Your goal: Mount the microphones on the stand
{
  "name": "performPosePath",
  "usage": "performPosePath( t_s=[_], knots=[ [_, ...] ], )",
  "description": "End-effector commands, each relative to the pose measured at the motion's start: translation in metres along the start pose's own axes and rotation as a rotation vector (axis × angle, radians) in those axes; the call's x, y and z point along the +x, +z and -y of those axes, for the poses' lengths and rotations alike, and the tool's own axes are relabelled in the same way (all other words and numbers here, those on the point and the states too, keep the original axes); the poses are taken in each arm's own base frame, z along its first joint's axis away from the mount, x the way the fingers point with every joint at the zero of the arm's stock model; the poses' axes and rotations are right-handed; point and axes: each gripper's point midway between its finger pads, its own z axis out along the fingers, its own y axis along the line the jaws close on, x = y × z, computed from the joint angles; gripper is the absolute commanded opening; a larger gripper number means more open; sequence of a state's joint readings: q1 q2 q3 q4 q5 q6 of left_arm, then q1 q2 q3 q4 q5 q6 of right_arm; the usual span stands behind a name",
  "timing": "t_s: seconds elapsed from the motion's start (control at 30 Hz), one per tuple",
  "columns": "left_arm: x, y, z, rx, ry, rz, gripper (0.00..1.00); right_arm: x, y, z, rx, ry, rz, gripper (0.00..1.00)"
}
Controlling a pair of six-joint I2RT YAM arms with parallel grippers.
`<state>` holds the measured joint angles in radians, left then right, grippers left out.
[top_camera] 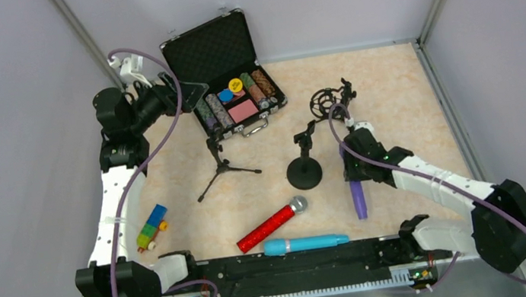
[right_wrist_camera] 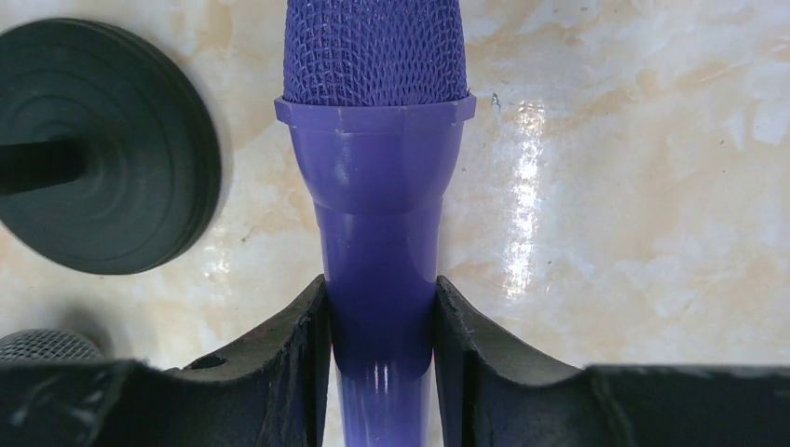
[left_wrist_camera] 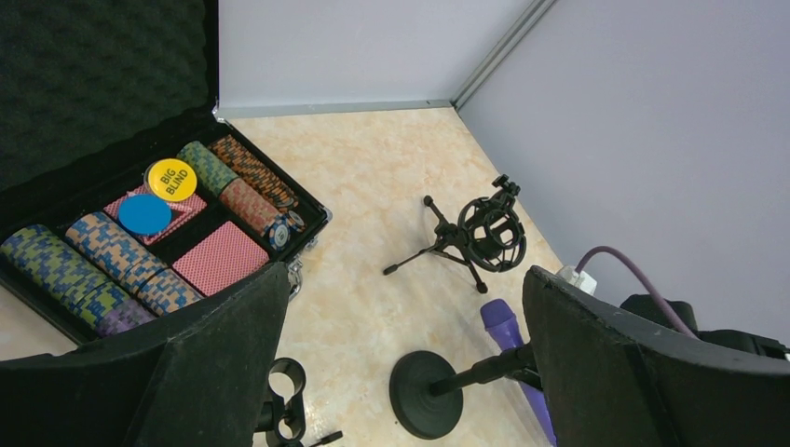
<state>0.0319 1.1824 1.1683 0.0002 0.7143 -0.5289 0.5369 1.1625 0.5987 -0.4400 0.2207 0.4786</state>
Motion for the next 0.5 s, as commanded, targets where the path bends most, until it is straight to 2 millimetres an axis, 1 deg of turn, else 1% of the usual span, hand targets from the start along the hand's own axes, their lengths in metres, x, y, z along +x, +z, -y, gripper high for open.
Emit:
performPosePath(
  t_s=[0.0,0.17,0.33,0.47],
  knots=[
    [-0.017,-0.007,0.017,0.035,0.062,0.064,0.99,-0.042,-0.028,-0.017,-0.077,0.016,0.141,0.00],
    [-0.017,-0.006,0.018,0.043,0.060,0.069,0.99,-0.066,-0.055,-0.023,-0.137,0.035,0.257,0.00],
    [-0.016,-0.006,0.018,0.048,0.060,0.073,0.99,-0.093,-0.095,-0.033,-0.265,0.022,0.456,0.00],
    [-0.016,-0.006,0.019,0.060,0.048,0.076,0.98,-0.113,-0.132,-0.033,-0.349,0.048,0.643,0.00]
  ],
)
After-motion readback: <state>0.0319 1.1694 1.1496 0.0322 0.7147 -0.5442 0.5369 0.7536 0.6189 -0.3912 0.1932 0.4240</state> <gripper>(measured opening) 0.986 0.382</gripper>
